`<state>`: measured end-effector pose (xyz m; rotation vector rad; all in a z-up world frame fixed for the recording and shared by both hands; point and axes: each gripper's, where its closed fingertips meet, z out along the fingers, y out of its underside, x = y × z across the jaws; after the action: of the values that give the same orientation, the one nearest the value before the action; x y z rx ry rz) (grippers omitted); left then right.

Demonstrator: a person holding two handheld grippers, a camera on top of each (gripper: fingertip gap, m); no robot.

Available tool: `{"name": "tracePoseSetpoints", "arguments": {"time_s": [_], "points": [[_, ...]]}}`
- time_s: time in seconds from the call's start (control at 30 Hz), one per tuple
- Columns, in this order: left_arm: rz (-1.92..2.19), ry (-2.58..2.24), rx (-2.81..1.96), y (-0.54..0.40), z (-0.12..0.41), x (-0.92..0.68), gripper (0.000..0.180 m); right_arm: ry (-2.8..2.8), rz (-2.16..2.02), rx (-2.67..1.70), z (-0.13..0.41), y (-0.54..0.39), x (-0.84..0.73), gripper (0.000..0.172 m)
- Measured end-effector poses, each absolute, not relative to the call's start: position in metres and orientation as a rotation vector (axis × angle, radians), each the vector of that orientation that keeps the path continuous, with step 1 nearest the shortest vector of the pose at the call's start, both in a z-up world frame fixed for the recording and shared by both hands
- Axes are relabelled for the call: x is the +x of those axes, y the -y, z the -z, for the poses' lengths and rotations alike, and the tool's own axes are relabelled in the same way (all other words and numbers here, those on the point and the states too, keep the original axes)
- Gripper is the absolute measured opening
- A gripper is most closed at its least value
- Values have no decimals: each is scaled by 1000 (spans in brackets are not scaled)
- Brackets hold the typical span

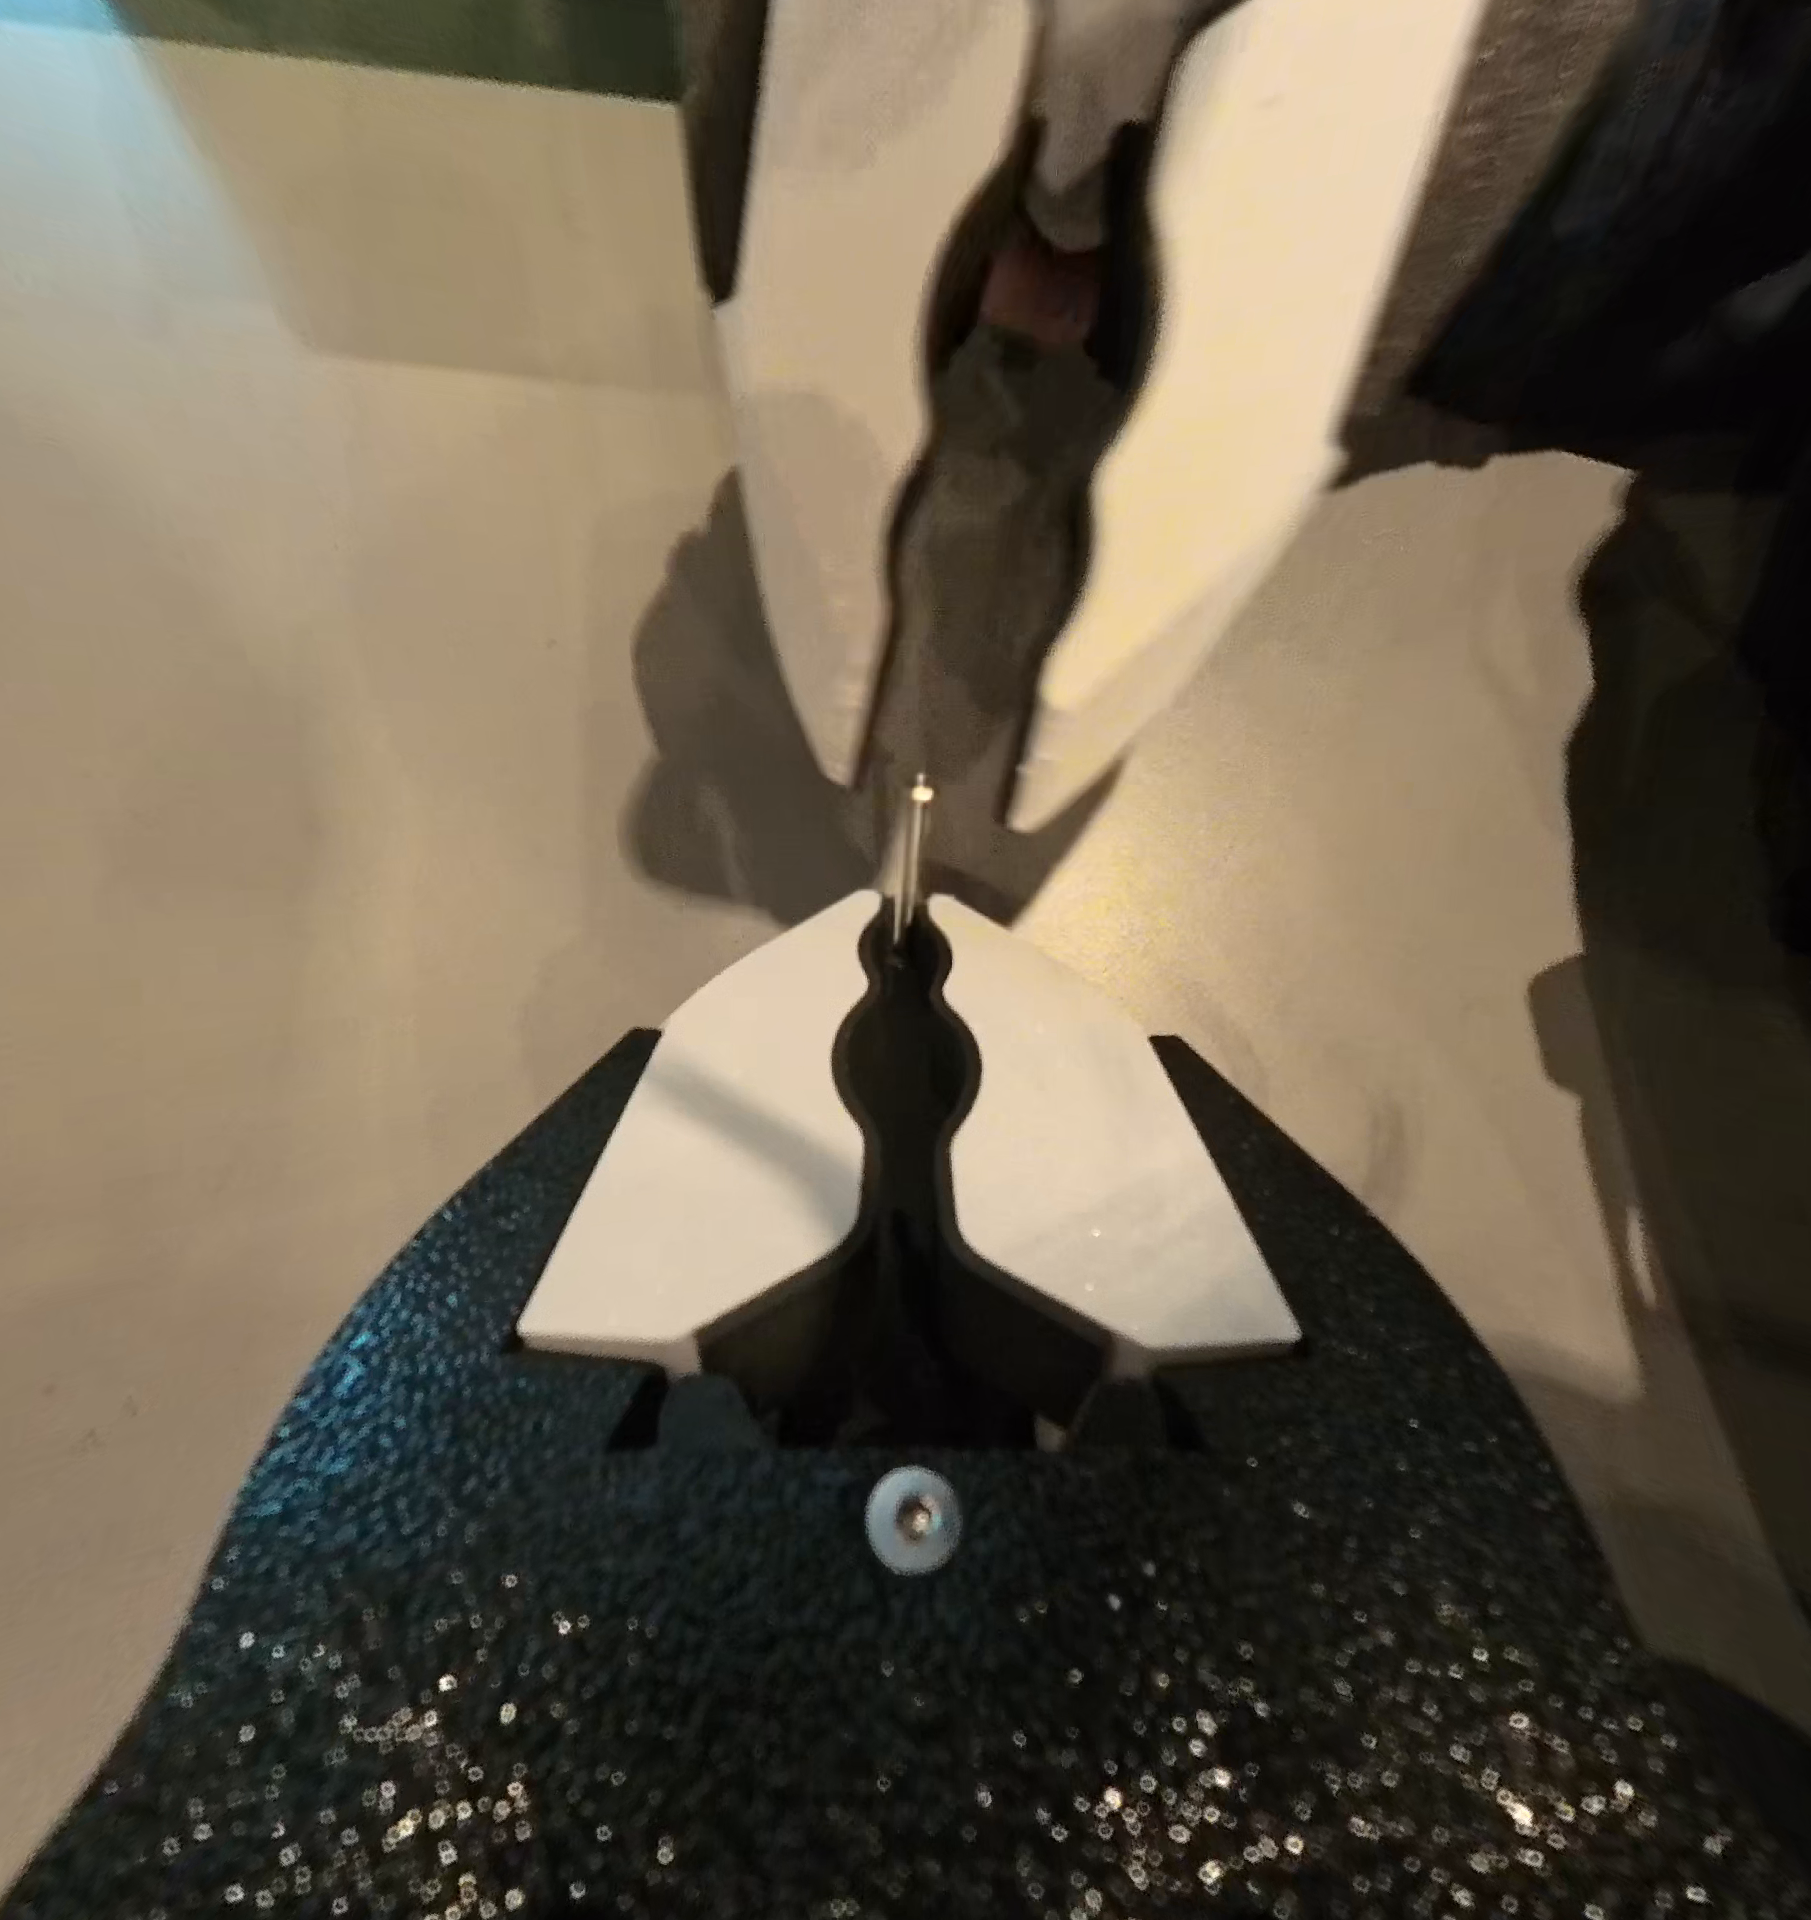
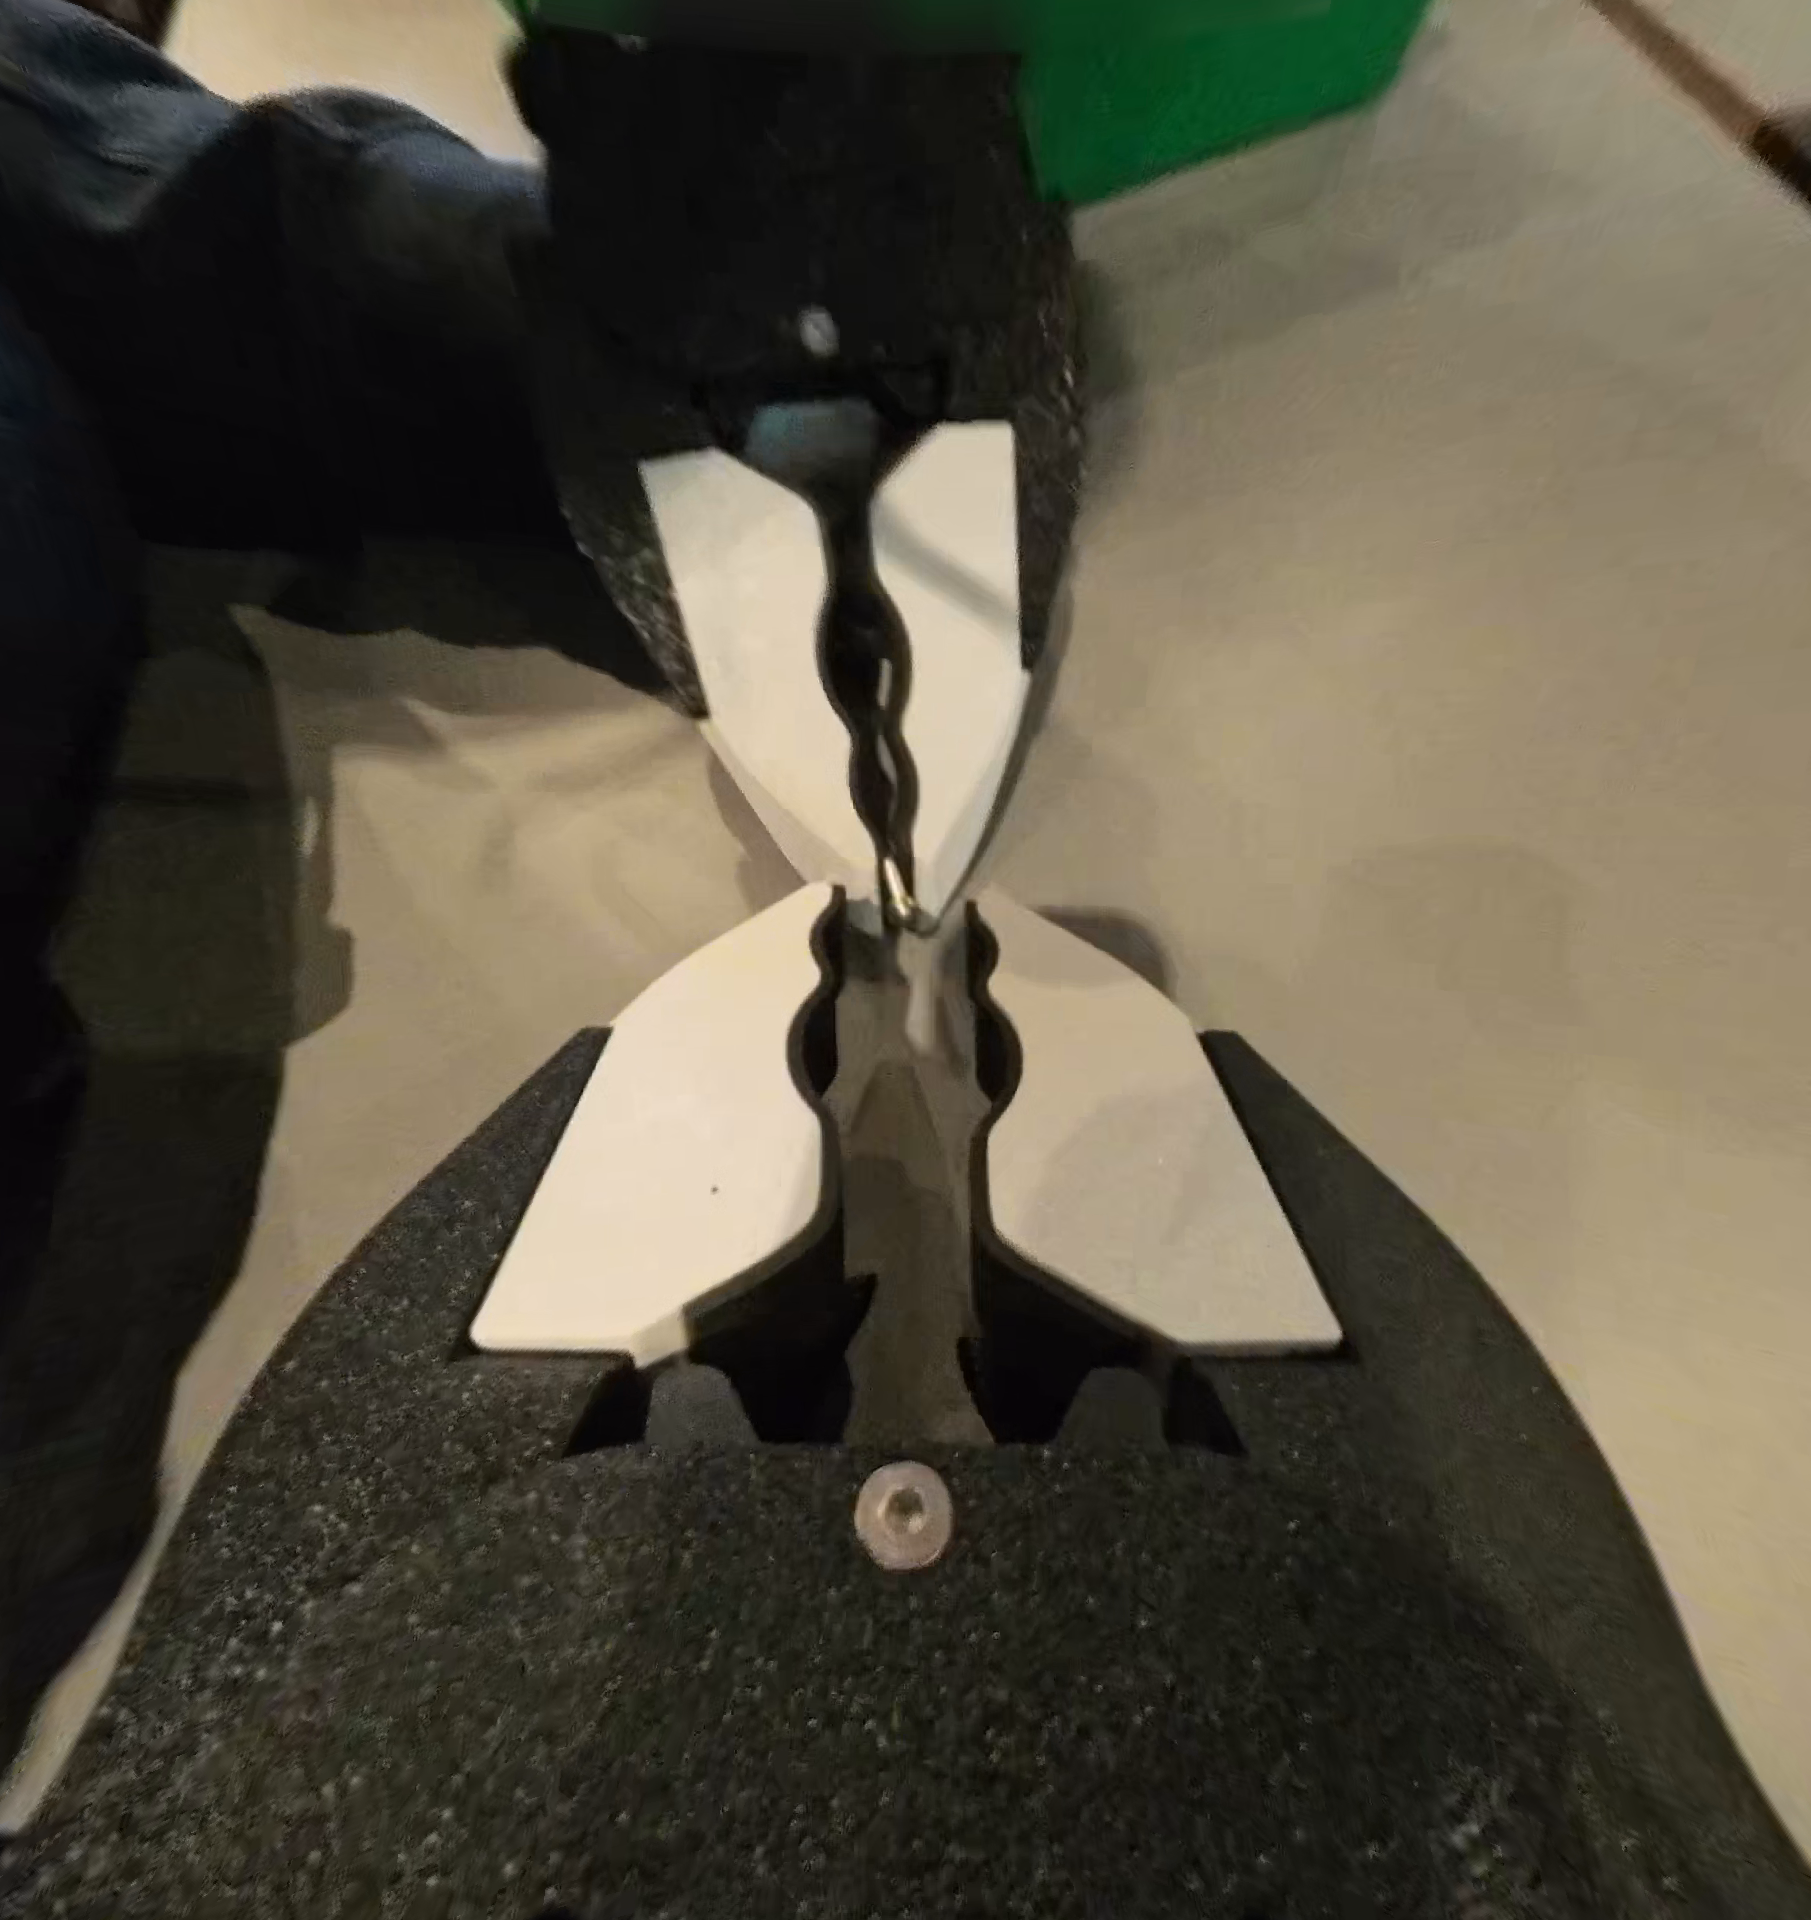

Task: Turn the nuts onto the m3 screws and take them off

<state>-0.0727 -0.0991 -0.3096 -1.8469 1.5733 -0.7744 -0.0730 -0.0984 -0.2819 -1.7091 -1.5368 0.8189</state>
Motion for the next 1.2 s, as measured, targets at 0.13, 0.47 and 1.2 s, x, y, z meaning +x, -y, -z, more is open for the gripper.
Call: {"name": "tracePoseSetpoints", "arguments": {"time_s": [0.13,0.47,1.2], "points": [[775,-1573,-1847,99,310,-73,3,1592,-856,-1736,290,106,-77,22],[794,-1559,-1865,98,310,-73,4,1528,-840,-1718,284,99,-70,23],[805,-1560,-1866,99,310,-72,5,1582,-854,-1591,276,113,-86,18]]}}
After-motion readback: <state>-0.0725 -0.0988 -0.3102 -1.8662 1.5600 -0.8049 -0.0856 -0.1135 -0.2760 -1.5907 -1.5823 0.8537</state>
